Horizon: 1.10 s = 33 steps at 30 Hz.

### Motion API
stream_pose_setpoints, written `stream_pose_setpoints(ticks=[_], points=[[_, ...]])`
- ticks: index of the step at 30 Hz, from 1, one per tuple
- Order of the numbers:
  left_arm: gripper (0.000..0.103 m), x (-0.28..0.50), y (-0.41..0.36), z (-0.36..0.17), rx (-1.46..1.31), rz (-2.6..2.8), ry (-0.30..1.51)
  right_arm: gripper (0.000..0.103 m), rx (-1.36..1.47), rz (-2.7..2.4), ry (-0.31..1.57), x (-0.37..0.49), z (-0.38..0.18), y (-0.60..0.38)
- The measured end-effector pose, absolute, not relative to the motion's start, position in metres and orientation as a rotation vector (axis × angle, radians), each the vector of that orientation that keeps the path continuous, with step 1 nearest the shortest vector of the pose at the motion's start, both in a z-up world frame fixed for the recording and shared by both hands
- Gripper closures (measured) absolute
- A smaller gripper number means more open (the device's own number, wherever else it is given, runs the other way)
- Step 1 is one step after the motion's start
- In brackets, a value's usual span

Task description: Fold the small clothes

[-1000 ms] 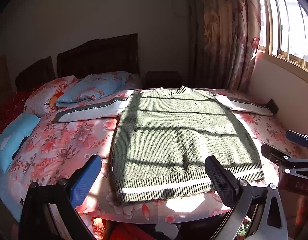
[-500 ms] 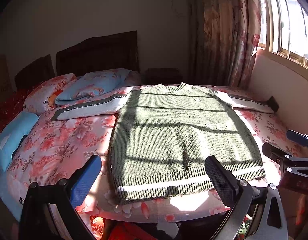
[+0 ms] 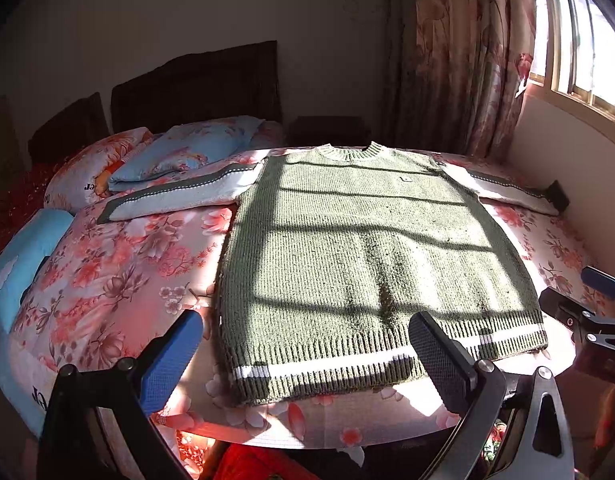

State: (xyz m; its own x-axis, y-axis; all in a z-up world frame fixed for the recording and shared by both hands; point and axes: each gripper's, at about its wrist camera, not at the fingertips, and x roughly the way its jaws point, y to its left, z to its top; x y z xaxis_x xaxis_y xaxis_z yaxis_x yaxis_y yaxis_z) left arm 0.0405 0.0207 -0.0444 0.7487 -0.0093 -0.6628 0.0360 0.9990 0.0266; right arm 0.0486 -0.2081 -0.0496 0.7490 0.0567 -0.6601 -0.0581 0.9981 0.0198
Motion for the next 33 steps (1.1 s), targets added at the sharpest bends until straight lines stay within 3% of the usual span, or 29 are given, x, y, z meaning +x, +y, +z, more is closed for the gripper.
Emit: stream_pose_setpoints(ticks=[5,13,23,30,33], points=[[0.0,0.095,0.041,-0.073,0.052,-0.045,0.794,0.005,0.041,-0.012,0.778,0.074,-0.077,-0.251],[0.0,0.185,0.063,-0.121,-0.066,-0.042,0.946,0.016,0.059,-0.095,0.907,0.098,-0.129,-0.299],[0.0,0.177,0.085,-0.14,-0.03,-0.084,1.079,0.032,0.034,0.029,0.92,0.098,-0.127,-0.27],[0.0,0.163,0.093,-0.14,-0.034,-0.083,1.137,0.053,0.054,0.076,0.947,0.097,-0.124,-0.264],[0.0,0.156,0.088,-0.139,-0.046,-0.058,1.111,0.053,0.051,0.077,0.949,0.1,-0.125,-0.262]])
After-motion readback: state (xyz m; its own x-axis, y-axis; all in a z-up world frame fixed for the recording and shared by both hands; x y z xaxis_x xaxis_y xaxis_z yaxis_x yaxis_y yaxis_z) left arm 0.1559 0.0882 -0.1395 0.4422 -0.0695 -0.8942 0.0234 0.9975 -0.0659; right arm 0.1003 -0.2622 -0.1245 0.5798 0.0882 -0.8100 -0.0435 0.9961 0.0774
